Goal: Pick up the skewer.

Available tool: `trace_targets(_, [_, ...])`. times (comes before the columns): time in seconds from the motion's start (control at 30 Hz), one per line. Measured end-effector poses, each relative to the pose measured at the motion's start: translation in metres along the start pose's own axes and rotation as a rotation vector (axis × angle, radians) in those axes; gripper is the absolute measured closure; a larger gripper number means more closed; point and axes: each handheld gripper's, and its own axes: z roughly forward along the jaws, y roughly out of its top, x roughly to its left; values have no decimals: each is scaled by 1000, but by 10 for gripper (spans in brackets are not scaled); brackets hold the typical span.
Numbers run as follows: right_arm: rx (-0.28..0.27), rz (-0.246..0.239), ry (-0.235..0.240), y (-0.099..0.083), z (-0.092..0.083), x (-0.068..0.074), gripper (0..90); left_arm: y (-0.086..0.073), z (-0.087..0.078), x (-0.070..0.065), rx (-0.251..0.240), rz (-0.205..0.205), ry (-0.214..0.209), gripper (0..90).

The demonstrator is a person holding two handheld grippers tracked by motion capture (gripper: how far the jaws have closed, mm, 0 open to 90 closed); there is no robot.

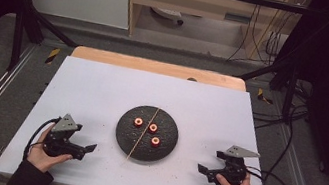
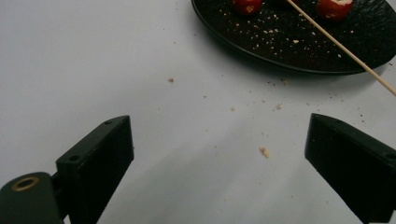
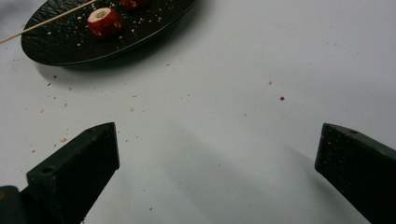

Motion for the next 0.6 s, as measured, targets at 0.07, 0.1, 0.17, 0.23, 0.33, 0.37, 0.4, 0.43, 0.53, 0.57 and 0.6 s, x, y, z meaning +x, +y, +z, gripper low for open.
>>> trace_targets(0.07, [3,3,-1,0,0,0,5,2,0,-1,0,-2,1,81])
trace_targets(0.1, [4,2,-1,0,0,0,5,5,1,-4,3,-1,3,84])
trace_targets(0.17, [7,0,-1,0,0,0,6,6,2,-5,5,-5,1,96])
trace_targets(0.23, [8,-3,-1,-1,0,0,6,10,3,-7,3,-9,-5,101])
trace_targets(0.33, [10,-3,-2,-1,0,0,5,15,7,-11,6,-9,-15,110])
trace_targets(0.37, [11,-5,-2,-1,0,0,6,17,8,-13,7,-6,-19,116])
trace_targets(0.4, [10,-5,-2,0,0,0,5,19,9,-15,10,0,-20,123])
trace_targets(0.43, [11,-2,-2,0,0,0,5,21,10,-17,10,7,-24,133])
trace_targets(0.53, [10,-4,-1,-1,1,0,6,30,13,-26,8,26,-35,179])
trace_targets(0.57, [11,-7,-2,-1,1,0,6,30,13,-26,8,26,-35,188])
trace_targets(0.6, [11,-4,-1,-1,1,1,6,32,14,-28,9,31,-37,203])
